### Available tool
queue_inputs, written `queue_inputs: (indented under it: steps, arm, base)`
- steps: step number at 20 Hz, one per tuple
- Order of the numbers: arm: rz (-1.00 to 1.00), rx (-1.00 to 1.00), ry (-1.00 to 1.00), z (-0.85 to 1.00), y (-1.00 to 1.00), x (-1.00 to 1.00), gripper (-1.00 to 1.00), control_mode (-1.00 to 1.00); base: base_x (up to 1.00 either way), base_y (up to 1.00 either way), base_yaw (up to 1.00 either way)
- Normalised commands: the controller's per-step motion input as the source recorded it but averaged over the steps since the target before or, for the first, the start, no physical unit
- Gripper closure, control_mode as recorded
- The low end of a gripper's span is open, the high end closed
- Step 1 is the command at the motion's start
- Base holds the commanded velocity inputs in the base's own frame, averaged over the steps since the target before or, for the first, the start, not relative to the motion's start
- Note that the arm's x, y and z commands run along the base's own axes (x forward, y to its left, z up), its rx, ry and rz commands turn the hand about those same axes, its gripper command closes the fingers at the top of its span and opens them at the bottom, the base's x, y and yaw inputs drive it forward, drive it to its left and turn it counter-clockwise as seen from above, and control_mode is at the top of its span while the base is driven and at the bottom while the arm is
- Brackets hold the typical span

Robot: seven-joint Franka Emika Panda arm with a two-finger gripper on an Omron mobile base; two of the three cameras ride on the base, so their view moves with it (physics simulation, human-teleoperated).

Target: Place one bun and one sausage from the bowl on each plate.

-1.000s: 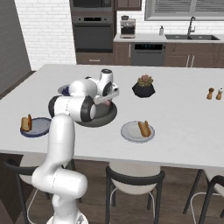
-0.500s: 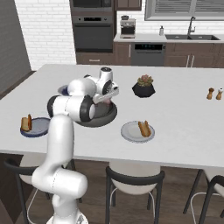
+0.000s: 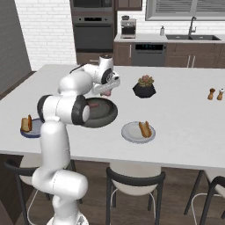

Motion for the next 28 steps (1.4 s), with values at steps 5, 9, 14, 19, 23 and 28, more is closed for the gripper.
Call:
queue_inputs:
  steps: [5, 9, 14, 19, 23, 28]
  arm:
    - [-0.06, 0.00, 0.00, 0.13, -0.39, -0.94, 1.00, -1.00]
    - [-0.19, 0.00, -0.03, 0.00, -0.59, -0.98, 1.00, -1.00]
    - [-0.23, -0.02, 0.00, 0.00, -0.57, -0.55, 1.00, -1.00]
    - [-0.26, -0.20, 0.08, -0.17, -0.19, -0.03, 1.00, -1.00]
    - [-0.24, -0.20, 0.41, -0.02, -0.08, 0.12, 1.00, -1.00]
    - [-0.08, 0.01, 0.44, -0.02, -0.37, 0.00, 1.00, -1.00]
  base:
    - [0.00, 0.00, 0.00]
    - [0.00, 0.00, 0.00]
    - [0.00, 0.00, 0.00]
    - [0.00, 0.00, 0.00]
    - [0.00, 0.00, 0.00]
    - [0.00, 0.00, 0.00]
